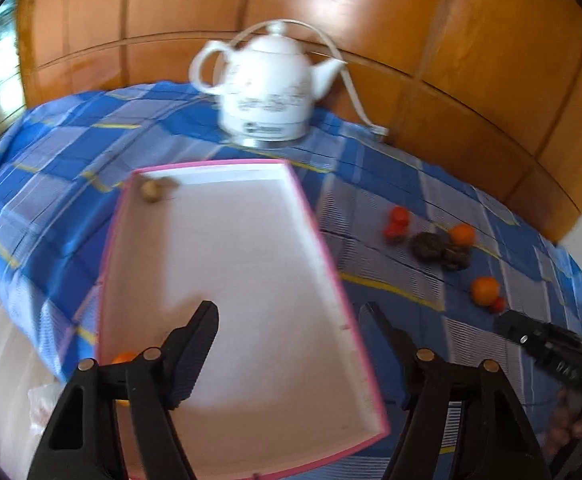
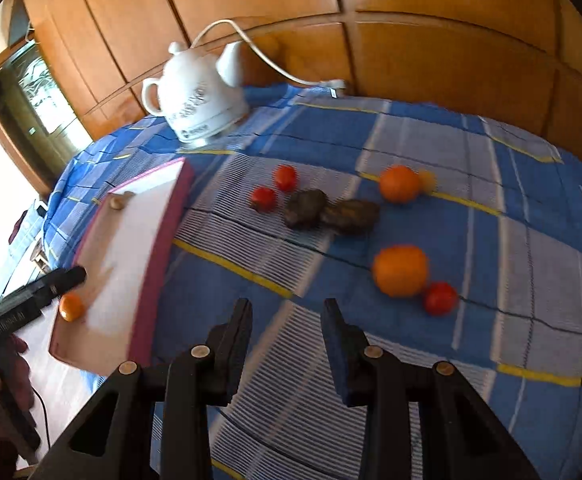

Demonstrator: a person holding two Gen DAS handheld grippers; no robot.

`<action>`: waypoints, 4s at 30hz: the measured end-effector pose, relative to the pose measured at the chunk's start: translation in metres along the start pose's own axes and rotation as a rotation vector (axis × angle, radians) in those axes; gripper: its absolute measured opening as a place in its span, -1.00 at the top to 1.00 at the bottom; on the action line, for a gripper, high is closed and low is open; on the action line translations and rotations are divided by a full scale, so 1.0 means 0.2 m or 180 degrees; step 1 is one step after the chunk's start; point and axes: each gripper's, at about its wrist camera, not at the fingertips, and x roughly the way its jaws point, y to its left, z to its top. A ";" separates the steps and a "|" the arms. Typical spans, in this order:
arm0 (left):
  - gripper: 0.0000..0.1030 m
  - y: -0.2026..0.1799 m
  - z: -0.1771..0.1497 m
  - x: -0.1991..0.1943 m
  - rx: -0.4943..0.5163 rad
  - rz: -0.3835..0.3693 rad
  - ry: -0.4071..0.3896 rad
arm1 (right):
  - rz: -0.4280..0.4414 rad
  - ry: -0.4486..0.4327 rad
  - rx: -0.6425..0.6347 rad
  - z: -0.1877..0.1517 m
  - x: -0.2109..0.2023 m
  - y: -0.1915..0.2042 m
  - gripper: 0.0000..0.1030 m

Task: Organize fruits
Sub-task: 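Grasp a red cherry tomato with the left tool while the right tool reaches toward a dark brown fruit, then grasp the dark brown fruit with the right tool while the left tool holds the tomato, then lower the cherry tomato into the tray and open the left tool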

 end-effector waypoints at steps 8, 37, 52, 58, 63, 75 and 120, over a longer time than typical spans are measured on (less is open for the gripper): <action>-0.45 -0.26 0.18 0.19 0.0347 -0.0188 0.0124 | -0.0229 0.0011 -0.0031 -0.15 -0.03 -0.10 0.30; 0.50 -0.54 0.36 0.85 0.0370 -0.0420 0.0650 | -0.0278 0.0082 0.0186 -0.25 0.05 -0.24 0.29; 0.50 -0.65 -0.11 0.42 0.0916 -0.0568 0.0320 | 0.0359 -0.0097 0.0997 -0.27 0.03 -0.42 0.32; 0.49 -0.73 -0.32 0.39 0.1299 -0.0532 0.0149 | 0.0286 -0.0164 0.0896 -0.19 -0.06 -0.43 0.33; 0.49 -0.73 -0.34 0.39 0.1321 -0.0571 0.0059 | 0.0402 -0.0294 0.0737 -0.03 -0.14 -0.40 0.36; 0.48 -0.72 -0.36 0.40 0.1278 -0.0633 -0.0055 | 0.0596 0.0081 0.0909 0.35 0.21 -0.38 0.40; 0.50 -0.28 0.04 0.11 0.0249 -0.0839 -0.0084 | -0.0197 -0.0216 0.1656 -0.09 -0.06 -0.83 0.54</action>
